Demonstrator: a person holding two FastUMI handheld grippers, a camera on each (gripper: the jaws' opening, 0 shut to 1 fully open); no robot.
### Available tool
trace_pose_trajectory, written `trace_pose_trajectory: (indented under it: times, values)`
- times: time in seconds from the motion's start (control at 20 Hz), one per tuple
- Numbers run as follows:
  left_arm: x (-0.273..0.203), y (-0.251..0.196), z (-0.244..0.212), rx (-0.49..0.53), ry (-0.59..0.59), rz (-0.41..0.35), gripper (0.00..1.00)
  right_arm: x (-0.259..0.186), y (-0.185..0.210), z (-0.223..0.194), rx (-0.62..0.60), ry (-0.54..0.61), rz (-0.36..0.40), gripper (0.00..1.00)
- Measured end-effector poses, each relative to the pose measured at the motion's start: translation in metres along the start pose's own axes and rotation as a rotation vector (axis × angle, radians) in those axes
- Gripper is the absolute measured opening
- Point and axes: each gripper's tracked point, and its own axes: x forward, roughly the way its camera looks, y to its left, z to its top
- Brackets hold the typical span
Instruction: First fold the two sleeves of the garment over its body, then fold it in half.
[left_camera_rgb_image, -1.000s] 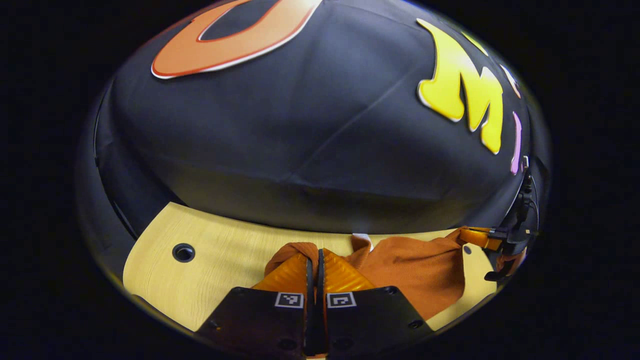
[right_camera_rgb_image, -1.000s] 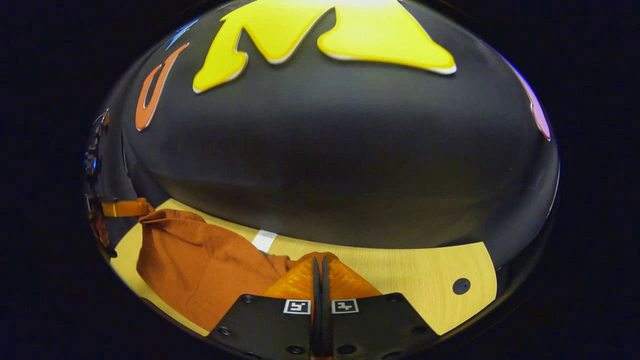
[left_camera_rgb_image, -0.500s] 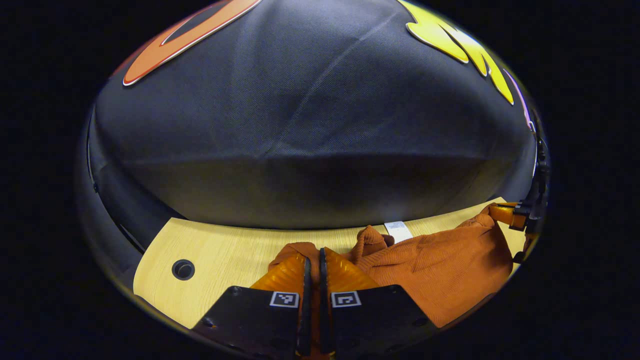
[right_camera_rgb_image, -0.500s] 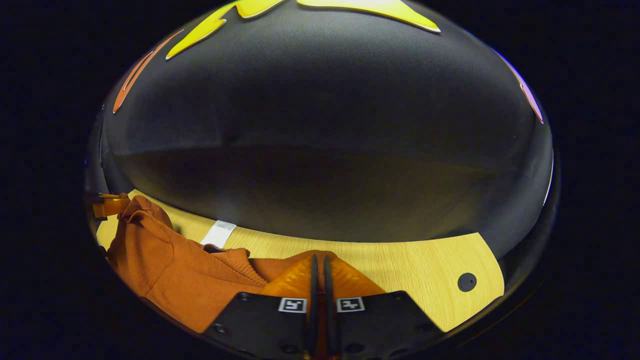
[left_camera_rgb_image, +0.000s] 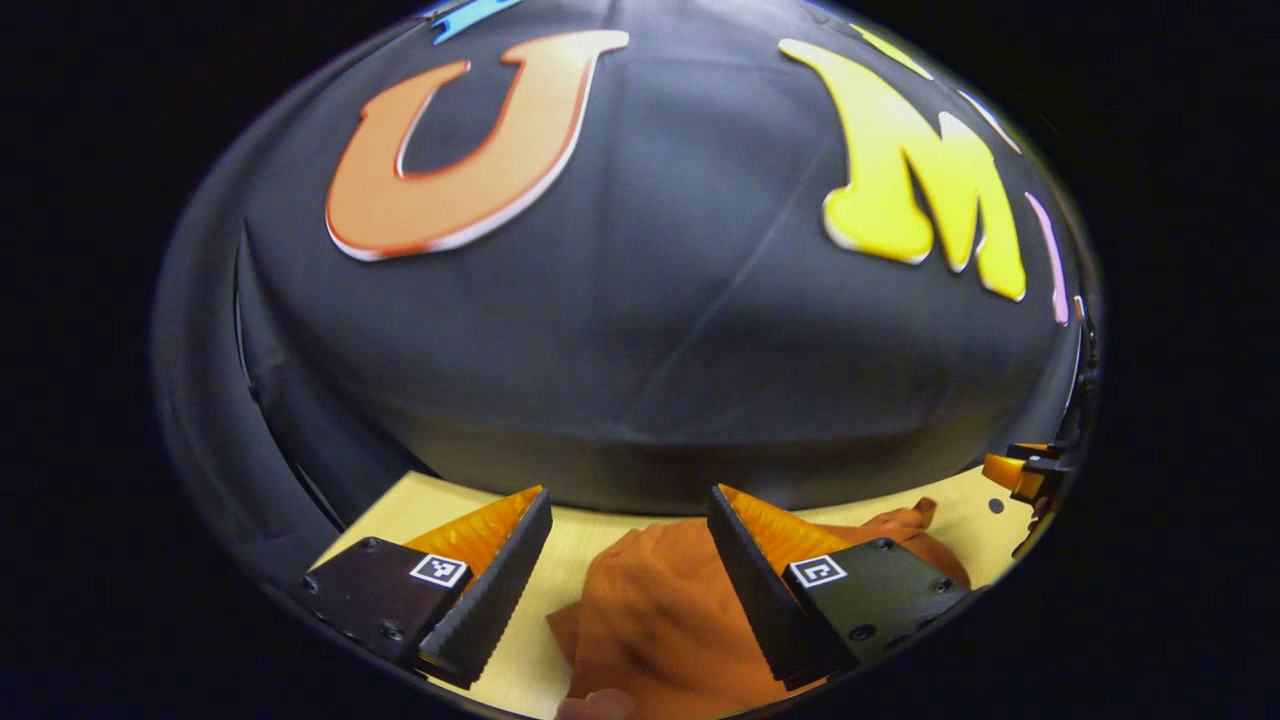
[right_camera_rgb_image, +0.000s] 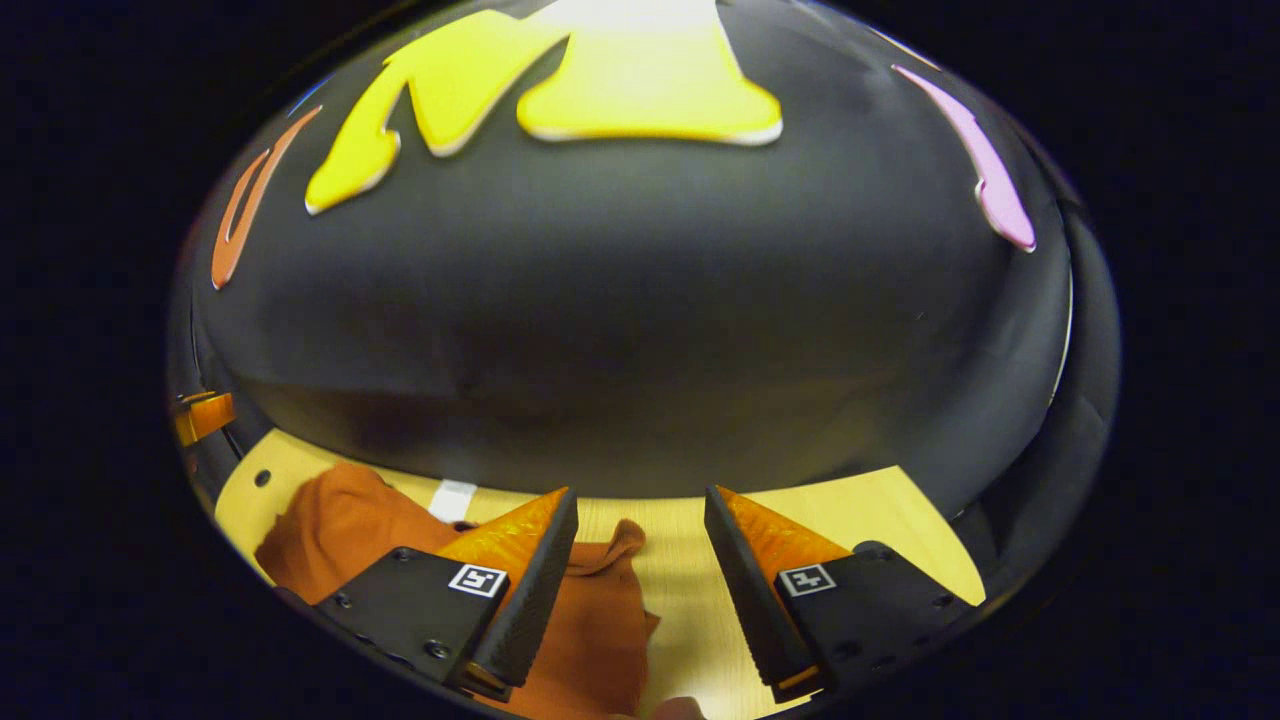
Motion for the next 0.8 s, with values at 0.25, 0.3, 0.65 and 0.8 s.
trace_pose_trajectory:
  times: [0.25, 0.3, 0.65, 0.8]
  values:
    - [-0.094, -0.007, 0.08, 0.028, -0.18, 0.014, 1.0, -0.117, 0.03, 0.086, 0.001, -0.199, 0.062, 0.83]
    - [-0.116, -0.007, 0.092, 0.015, -0.202, 0.008, 1.0, -0.145, 0.038, 0.103, -0.004, -0.259, 0.079, 0.84]
    - [-0.241, -0.031, 0.117, -0.021, -0.26, -0.026, 0.99, -0.312, 0.066, 0.114, -0.022, -0.404, 0.127, 0.94]
    - [-0.273, -0.041, 0.114, -0.018, -0.28, -0.024, 0.99, -0.342, 0.068, 0.094, 0.017, -0.384, 0.121, 0.95]
